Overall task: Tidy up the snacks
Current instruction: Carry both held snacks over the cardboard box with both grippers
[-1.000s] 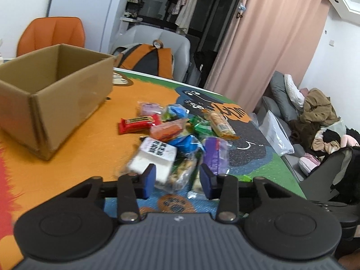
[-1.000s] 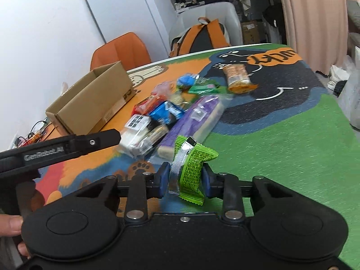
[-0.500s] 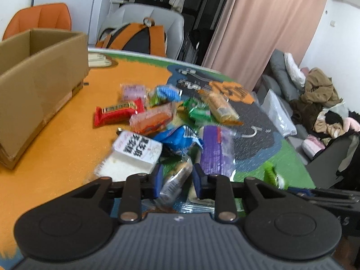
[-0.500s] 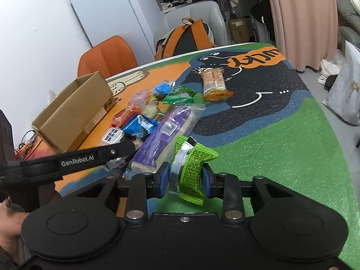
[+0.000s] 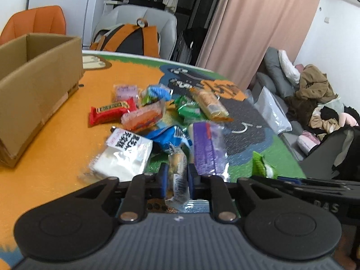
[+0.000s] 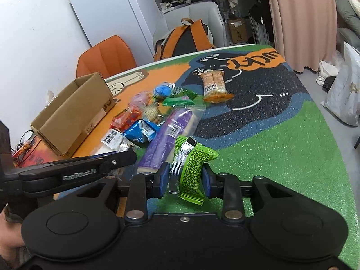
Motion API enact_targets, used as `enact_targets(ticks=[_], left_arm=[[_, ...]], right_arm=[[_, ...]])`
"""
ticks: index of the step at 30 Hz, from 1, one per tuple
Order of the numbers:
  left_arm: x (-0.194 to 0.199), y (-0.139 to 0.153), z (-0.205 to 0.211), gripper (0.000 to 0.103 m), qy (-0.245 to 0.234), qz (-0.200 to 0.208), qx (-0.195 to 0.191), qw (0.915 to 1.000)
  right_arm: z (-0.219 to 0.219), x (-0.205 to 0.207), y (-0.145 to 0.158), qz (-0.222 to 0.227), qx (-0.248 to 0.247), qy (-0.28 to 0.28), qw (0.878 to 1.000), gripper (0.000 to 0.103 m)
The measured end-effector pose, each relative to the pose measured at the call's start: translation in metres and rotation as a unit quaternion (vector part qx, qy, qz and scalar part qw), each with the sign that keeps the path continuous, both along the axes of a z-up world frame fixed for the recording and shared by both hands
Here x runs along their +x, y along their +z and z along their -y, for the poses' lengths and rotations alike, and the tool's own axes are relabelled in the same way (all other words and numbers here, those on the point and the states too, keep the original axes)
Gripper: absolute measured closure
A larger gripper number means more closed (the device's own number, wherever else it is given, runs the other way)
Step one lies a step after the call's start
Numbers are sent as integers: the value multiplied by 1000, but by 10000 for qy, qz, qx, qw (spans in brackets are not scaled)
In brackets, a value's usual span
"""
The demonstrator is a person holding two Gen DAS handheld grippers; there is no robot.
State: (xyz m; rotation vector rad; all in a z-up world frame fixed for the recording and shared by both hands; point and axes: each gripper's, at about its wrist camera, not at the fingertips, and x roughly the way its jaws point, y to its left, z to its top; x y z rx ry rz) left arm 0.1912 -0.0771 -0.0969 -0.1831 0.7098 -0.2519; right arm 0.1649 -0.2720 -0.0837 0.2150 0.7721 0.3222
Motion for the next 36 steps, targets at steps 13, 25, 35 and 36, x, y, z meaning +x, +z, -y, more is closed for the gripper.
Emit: enact_targets(ticks=[13, 25, 35, 36], left_arm=[[-21, 51, -41, 86, 427, 476, -49, 9979], [-20, 95, -104, 86, 938, 930, -1, 9912], [-10, 103, -161, 86, 1438, 947, -4, 9851], [-10, 102, -166, 86, 1466, 939, -2, 9847]], right_arm=[[-29, 11, 30, 409, 129, 377, 9984, 71], [-92, 38, 69, 748, 179, 858, 9933, 72], [-153, 55, 89, 934, 191, 1384, 9858, 72], [-159, 57, 89, 931, 191, 1432, 9851, 72]])
